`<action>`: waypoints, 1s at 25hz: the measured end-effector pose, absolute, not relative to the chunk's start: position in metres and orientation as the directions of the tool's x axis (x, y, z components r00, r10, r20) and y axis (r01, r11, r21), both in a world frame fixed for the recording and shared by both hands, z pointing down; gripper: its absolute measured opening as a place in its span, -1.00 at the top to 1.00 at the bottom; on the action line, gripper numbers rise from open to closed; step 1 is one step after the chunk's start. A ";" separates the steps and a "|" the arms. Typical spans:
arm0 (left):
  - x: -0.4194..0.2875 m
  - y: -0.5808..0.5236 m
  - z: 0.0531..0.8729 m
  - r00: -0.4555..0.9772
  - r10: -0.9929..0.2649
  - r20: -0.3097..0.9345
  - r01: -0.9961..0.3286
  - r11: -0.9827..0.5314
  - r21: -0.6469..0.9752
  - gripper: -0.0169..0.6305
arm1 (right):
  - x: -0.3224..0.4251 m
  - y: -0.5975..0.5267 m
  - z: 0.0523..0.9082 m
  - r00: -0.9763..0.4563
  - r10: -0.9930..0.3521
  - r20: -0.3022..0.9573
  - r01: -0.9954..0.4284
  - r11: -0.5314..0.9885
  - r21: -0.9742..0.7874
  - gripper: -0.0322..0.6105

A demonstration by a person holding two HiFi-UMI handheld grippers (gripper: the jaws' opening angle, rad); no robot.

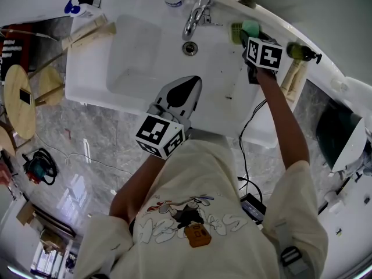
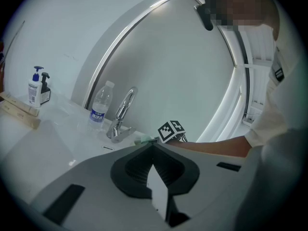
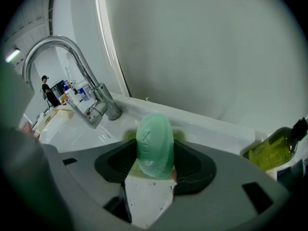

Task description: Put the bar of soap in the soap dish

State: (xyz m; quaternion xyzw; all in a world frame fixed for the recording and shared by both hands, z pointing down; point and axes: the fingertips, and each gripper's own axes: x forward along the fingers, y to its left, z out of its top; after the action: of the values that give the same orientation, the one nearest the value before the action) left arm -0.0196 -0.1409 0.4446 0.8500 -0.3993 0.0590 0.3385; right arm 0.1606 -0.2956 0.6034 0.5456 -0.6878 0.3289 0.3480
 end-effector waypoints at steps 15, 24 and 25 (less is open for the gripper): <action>-0.019 -0.141 0.445 0.669 -0.643 0.373 -0.723 -0.446 0.528 0.92 | 0.175 -0.305 0.611 -0.128 -0.498 0.858 -0.981 0.193 -0.033 0.16; -0.016 -0.144 0.445 0.671 -0.640 0.374 -0.721 -0.449 0.527 0.92 | 0.185 -0.313 0.610 -0.109 -0.501 0.858 -0.985 0.168 -0.027 0.16; -0.016 -0.144 0.444 0.671 -0.641 0.373 -0.722 -0.449 0.527 0.92 | 0.185 -0.314 0.609 -0.112 -0.503 0.857 -0.986 0.166 -0.031 0.16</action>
State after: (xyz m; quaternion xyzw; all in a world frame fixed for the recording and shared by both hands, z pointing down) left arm -0.0157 -0.1438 0.4445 0.8491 -0.4012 0.0595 0.3385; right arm 0.1851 -0.3137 0.6094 0.5561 -0.6694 0.3284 0.3672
